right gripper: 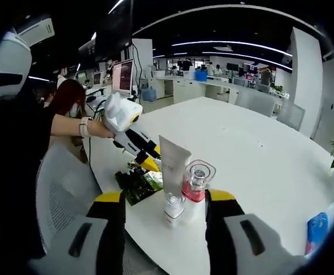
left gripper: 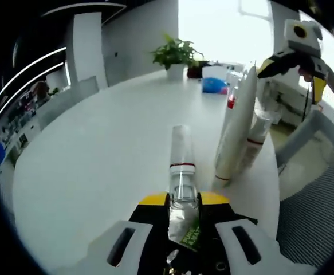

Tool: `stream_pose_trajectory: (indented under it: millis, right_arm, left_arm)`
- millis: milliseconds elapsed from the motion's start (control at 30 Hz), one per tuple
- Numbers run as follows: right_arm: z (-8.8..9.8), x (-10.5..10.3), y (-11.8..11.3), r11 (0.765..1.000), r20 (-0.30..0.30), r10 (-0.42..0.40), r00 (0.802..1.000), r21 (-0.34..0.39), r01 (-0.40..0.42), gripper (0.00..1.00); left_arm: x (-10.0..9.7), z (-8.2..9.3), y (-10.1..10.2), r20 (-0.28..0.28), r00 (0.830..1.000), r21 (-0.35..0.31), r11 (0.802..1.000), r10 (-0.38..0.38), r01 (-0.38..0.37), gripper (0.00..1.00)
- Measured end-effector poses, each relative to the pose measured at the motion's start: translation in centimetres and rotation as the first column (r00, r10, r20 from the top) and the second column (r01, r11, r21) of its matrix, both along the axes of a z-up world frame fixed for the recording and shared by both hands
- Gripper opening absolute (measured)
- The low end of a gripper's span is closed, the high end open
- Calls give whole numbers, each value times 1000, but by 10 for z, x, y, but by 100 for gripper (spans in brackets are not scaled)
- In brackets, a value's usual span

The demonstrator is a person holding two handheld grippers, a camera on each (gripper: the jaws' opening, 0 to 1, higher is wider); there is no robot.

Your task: Arrange the skincare products in the storage area until every visible bottle or jar stands upright without overlapping.

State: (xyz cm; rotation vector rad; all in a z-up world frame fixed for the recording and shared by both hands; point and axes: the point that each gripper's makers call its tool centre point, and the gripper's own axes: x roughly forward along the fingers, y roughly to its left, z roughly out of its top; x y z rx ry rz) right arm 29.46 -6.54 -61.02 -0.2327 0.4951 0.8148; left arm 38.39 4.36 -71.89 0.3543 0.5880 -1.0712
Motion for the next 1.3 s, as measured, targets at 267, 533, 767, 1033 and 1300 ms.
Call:
stream_pose_trajectory:
  millis: [267, 533, 767, 1033, 1300]
  right_arm:
    - [25, -6, 26, 997, 67, 70, 995, 22, -72, 54]
    - [23, -19, 58, 988, 82, 154, 985, 9, -155, 52]
    - [13, -23, 75, 982, 75, 186, 980, 6, -187, 48]
    - [-6, -24, 90, 975, 106, 214, 971, -82, -206, 45]
    - [-27, -21, 99, 970, 102, 222, 970, -126, -209, 43]
  left_arm:
    - [-5, 9, 18, 10, 999, 14, 999, 47, -47, 14]
    - [-14, 19, 33, 4, 995, 10, 995, 101, -102, 14]
    - [-24, 23, 49, 7, 988, 48, 987, 156, -156, 14]
    - [-45, 28, 59, -62, 983, 66, 983, 174, -170, 14]
    - [-62, 30, 59, -79, 984, 109, 982, 162, -153, 14]
